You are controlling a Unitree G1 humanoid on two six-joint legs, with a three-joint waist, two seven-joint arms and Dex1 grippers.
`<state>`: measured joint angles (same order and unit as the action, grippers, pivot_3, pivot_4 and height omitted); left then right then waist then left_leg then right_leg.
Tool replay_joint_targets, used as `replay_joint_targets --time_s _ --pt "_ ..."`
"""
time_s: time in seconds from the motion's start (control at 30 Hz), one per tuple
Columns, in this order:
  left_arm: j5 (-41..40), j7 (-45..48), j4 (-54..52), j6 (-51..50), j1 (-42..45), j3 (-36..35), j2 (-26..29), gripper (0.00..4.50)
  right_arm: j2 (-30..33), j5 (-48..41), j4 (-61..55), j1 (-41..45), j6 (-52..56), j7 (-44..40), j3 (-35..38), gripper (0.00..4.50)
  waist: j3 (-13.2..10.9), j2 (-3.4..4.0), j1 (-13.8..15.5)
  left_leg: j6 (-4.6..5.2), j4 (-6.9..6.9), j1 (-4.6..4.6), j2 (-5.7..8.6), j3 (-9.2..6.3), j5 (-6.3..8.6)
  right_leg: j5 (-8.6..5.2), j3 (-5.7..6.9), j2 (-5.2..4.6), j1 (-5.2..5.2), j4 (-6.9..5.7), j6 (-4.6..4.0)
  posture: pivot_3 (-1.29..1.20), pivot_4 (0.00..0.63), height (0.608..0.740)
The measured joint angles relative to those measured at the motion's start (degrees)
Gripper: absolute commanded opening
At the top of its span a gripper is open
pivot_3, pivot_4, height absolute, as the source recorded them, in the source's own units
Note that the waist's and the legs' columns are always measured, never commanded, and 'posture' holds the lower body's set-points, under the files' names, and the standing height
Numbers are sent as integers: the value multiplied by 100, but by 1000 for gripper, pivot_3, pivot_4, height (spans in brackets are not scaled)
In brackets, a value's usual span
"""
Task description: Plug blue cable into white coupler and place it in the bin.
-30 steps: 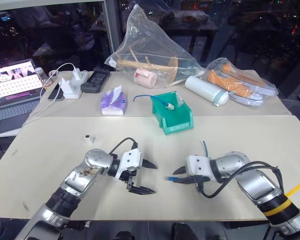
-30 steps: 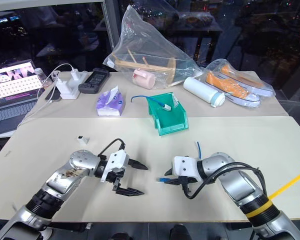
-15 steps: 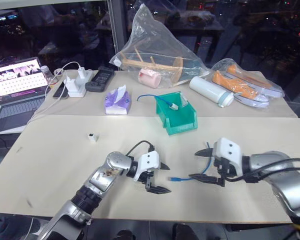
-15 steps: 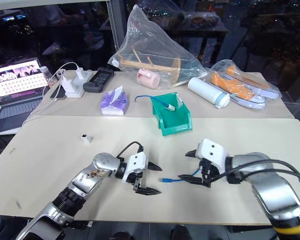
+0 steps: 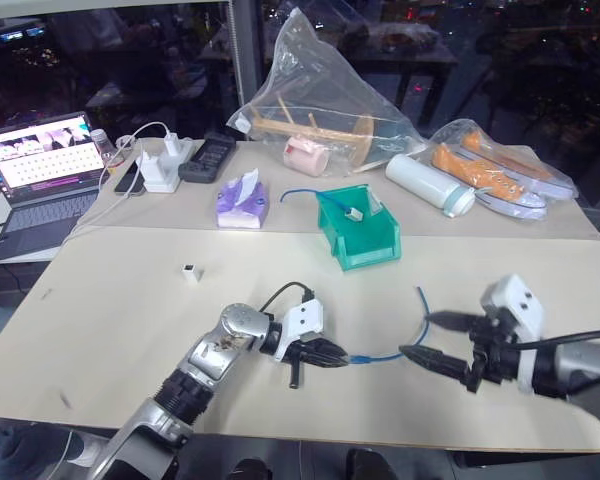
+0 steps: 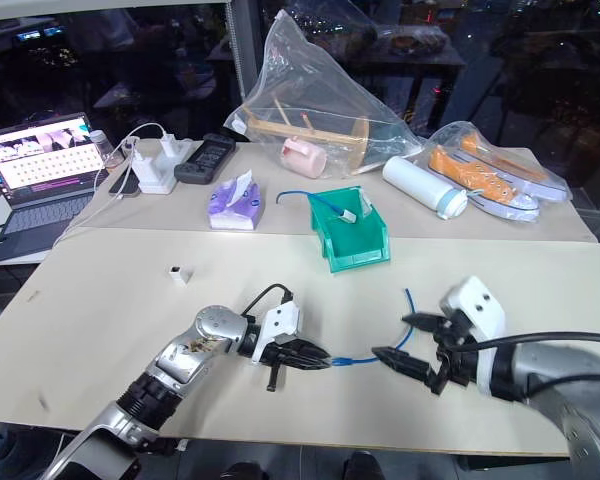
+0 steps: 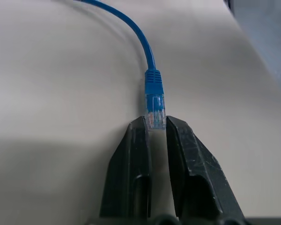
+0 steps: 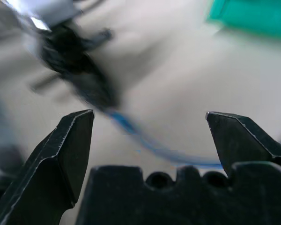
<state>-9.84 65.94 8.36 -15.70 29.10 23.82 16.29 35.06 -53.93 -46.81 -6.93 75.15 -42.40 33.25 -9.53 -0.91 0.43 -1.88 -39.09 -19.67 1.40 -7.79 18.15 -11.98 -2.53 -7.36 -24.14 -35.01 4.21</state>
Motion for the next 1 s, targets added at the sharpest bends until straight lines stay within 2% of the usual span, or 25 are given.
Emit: replay_joint_targets --time_s 0.07,0.1,0.17,0.3,0.43,0.5,0.63,0.87,0.9,0.93,1.0 --pt "-240 -161 -8 -36 -17 -266 -257 69 -742 -829 -24 -564 150 786 270 4416 4 -4 33 0 2 2 -3 -3 0 0 5 0 1 -3 0 0 150 740" --pt "-418 -258 -37 -96 -19 -428 -419 69 -1169 -1403 14 -923 102 1447 269 4416 5 -1 26 0 1 2 -1 -1 0 0 0 -2 -2 -3 0 0 150 740" --pt "-652 -391 -153 -228 -19 -619 -577 69 -1629 -2605 99 -1427 -451 2909 34 4416 5 0 -27 -2 1 12 1 4 -1 3 -9 -5 0 -8 -2 0 150 740" --pt "-813 -444 -376 -459 -35 -625 -634 69 -2138 -4195 125 -1417 -2004 5271 -838 4416 5 0 -166 -1 11 37 0 12 -2 4 -17 -3 20 -15 -1 0 150 740" --pt "-827 -451 -419 -577 -59 -584 -602 69 -2385 -4832 121 -1041 -3113 6558 -1598 4416 6 2 -185 -6 10 38 -2 11 -6 5 -17 2 19 -17 -2 0 150 740" --pt "-826 -447 -428 -571 -60 -569 -571 69 -2454 -4850 139 -785 -3510 6982 -1951 4416 7 3 -190 -9 10 37 -1 10 -8 5 -18 2 14 -18 -3 0 150 740" --pt "-822 -395 -441 -513 -60 -517 -527 69 -2326 -4832 180 -649 -3855 7314 -2323 4416 8 4 -159 -6 11 32 0 10 -6 5 -18 3 12 -7 -3 0 150 740" --pt "-823 -359 -466 -508 -60 -445 -494 69 -1965 -4742 183 -498 -4405 7564 -2533 4416 8 4 -154 -2 15 31 0 10 -5 4 -18 3 10 -2 -2 0 150 740" --pt "-823 -359 -466 -508 -60 -444 -494 69 -1953 -4735 183 -498 -4444 7574 -2553 4022 8 4 -157 -2 15 32 0 10 -5 4 -18 3 10 -3 -2 0 150 740" --pt "-823 -358 -466 -508 -60 -443 -494 69 -1927 -4713 182 -499 -4499 7597 -2570 3922 8 4 -158 -2 14 32 0 10 -5 4 -18 3 11 -3 -2 0 150 740" --pt "-823 -360 -466 -509 -60 -443 -495 69 -1825 -4635 154 -515 -4603 7644 -2591 3360 8 4 -155 -2 15 32 0 10 -5 4 -18 3 11 -4 -2 0 150 740"
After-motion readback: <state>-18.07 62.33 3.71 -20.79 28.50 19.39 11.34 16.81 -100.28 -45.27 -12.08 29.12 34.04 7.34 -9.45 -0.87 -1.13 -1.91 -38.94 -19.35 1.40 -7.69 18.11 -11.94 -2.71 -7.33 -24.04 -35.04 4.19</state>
